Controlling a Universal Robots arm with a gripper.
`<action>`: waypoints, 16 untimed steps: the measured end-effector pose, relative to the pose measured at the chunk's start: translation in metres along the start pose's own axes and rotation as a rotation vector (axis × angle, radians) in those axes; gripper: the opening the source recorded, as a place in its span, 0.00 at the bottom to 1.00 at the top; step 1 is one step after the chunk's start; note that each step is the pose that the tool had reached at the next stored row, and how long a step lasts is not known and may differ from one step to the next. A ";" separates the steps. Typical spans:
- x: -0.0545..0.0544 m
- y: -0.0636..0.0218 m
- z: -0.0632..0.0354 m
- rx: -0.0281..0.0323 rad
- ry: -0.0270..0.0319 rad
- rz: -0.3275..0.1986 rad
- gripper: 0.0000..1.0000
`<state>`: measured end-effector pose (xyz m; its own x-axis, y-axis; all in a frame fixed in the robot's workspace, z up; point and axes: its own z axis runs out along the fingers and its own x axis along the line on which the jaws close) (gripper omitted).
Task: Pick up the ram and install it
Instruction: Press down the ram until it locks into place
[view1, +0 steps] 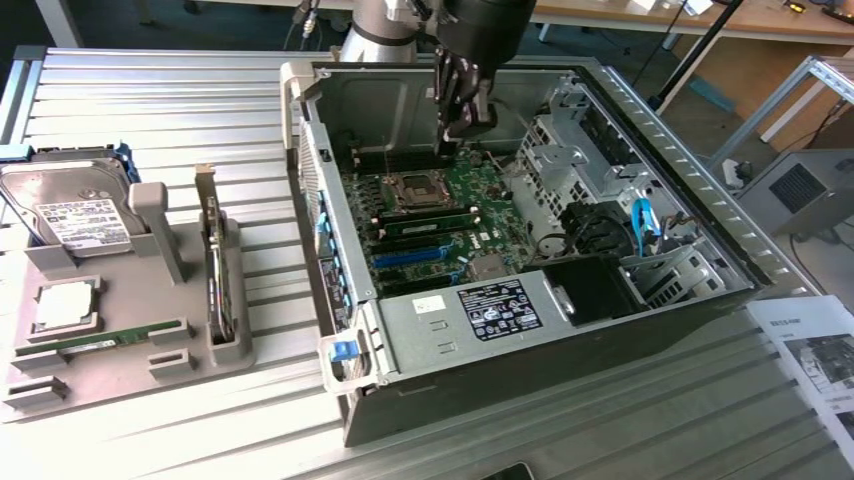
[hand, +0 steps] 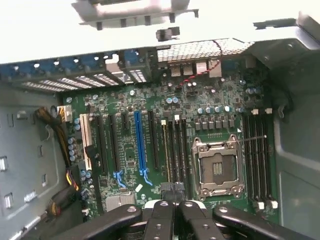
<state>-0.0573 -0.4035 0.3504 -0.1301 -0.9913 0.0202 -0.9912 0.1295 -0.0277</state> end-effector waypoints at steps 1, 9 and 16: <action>0.000 0.0000 0.0000 -0.0010 0.0013 0.052 0.11; 0.000 0.0000 0.0001 -0.0064 0.0086 0.315 0.11; 0.000 0.0000 0.0002 -0.0117 0.0158 0.580 0.11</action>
<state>-0.0572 -0.4035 0.3502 -0.6523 -0.7577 0.0200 -0.7580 0.6517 -0.0276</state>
